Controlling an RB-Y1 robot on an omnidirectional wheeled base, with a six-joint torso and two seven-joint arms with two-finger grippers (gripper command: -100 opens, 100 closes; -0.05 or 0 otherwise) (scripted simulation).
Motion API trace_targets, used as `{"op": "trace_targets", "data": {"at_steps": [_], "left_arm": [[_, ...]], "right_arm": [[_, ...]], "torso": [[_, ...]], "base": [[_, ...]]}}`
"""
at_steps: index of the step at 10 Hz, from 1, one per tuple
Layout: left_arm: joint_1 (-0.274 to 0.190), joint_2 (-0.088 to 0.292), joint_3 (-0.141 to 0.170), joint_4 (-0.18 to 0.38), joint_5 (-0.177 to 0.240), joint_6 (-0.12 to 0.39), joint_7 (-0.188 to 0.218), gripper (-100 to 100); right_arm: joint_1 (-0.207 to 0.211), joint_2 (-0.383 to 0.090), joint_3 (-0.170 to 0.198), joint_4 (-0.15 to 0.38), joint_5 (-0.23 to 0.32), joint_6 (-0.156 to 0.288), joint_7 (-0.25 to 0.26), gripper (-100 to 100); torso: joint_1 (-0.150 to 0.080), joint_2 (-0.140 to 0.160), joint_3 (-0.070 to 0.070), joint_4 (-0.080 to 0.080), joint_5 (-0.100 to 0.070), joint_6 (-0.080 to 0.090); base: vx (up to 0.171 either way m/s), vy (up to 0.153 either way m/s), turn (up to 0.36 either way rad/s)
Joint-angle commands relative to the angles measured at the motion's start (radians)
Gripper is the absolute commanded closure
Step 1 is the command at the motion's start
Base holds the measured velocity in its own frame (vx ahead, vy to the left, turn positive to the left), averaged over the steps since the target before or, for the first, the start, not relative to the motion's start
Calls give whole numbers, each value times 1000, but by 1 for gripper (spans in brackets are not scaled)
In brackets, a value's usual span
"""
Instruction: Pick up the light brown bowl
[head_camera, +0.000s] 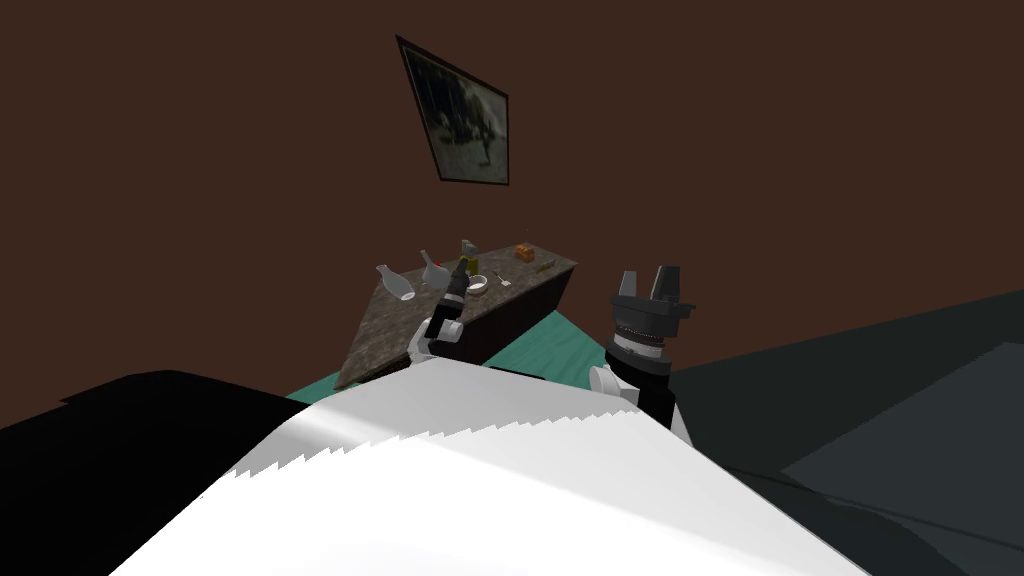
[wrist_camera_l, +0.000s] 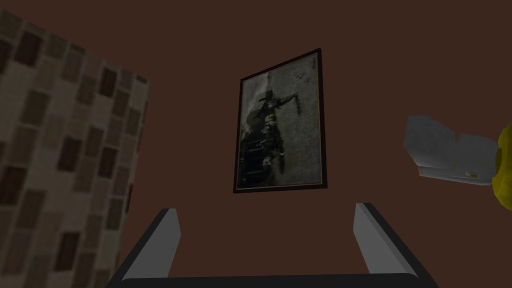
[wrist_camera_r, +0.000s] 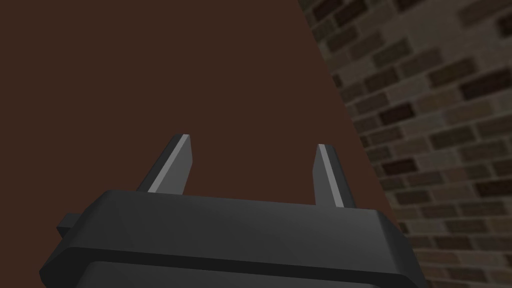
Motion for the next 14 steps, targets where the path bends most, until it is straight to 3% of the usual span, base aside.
{"op": "trace_targets", "data": {"at_steps": [1, 2, 3, 4, 5, 6, 8, 9, 10, 11, 13, 14], "left_arm": [[-23, 5, 6, 18, -6, 42, -1, -100], [-62, 12, 19, 51, -17, 76, -3, -100], [-68, 12, 19, 51, -17, 98, -3, -100], [-114, 19, 31, 85, -28, 143, -5, -100], [-114, 19, 31, 85, -28, 158, -5, -100], [-156, 24, 45, 121, -39, 191, -7, -100], [-162, 24, 45, 121, -39, 219, -7, -100], [-209, 29, 58, 159, -50, 262, -8, -100], [-212, 29, 58, 159, -50, 282, -8, -100], [-251, 33, 72, 198, -60, 314, -10, -100], [-263, 33, 72, 198, -60, 347, -10, -100], [-308, 37, 85, 240, -69, 387, -11, -100]], "right_arm": [[0, 0, 0, 0, 0, 0, 0, 0], [0, 0, 0, 0, 0, 0, 0, 0], [0, 0, 0, 0, 0, 0, 0, 0], [0, 0, 0, 0, 0, 0, 0, 0], [0, 0, 0, 0, 0, 0, 0, 0], [0, 0, 0, 0, 0, 0, 0, 0], [0, 0, 0, 0, 0, 0, 0, 0], [0, 0, 0, 0, 0, 0, 0, 0], [0, 0, 0, 0, 0, 0, 0, 0], [0, 0, 0, 0, 0, 0, 0, 0], [0, 0, 0, 0, 0, 0, 0, 0], [0, 0, 0, 0, 0, 0, 0, 0]], "torso": [[0, 0, 0, 0, 0, 0], [0, 0, 0, 0, 0, 0], [0, 0, 0, 0, 0, 0], [0, 0, 0, 0, 0, 0], [0, 0, 0, 0, 0, 0], [0, 0, 0, 0, 0, 0], [0, 0, 0, 0, 0, 0], [1, -2, -1, 0, 0, 0], [1, -1, -1, 0, 0, 0], [1, -1, -1, 0, 0, 0], [1, -1, 0, 0, 0, 0], [1, -2, -1, 0, 0, 0]], "base": [[-49, -31, 35], [-62, -27, 77], [-48, -26, 30], [-57, -28, 70], [-54, -24, 40], [-62, -19, 89], [-33, -18, 15], [-38, -17, 81], [-41, -16, 50], [-51, -18, 79], [-30, -15, 17], [-34, -4, 94]]}}
